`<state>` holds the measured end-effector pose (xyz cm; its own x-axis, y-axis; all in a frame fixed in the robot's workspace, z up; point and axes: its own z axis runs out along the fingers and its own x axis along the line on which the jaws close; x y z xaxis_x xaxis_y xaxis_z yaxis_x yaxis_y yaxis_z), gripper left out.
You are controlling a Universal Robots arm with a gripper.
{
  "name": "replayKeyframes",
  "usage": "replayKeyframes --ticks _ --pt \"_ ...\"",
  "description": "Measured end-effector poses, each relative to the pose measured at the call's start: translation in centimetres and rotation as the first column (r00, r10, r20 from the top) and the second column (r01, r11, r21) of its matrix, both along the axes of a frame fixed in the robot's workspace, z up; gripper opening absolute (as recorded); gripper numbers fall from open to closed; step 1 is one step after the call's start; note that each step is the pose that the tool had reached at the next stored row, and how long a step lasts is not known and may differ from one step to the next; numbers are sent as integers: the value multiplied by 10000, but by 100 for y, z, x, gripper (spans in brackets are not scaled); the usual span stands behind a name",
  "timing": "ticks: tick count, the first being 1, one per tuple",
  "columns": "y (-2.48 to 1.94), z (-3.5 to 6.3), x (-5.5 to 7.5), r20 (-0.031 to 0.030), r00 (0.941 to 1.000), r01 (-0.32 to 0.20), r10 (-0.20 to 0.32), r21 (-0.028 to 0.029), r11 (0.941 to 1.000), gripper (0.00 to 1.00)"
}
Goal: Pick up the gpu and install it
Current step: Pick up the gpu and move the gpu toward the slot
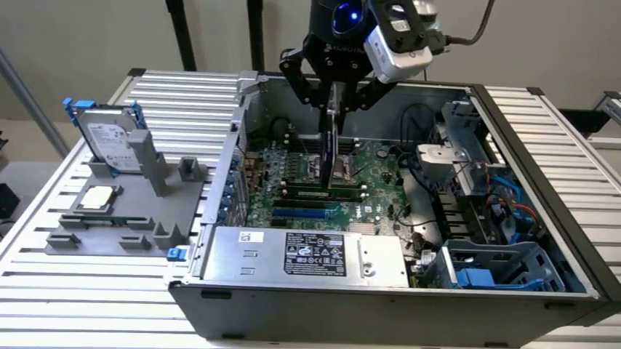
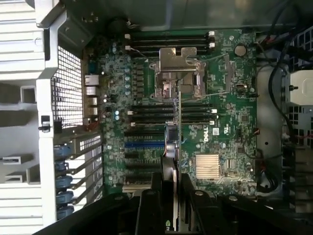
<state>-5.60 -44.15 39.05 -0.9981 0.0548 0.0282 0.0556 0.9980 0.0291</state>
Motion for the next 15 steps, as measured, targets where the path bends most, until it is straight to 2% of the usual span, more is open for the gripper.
replayKeyframes --ticks 4,15 --pt "0 -58 1 6 9998 -190 190 -3 9998 0" --pt "0 -60 1 5 9997 -230 230 -3 9997 0"
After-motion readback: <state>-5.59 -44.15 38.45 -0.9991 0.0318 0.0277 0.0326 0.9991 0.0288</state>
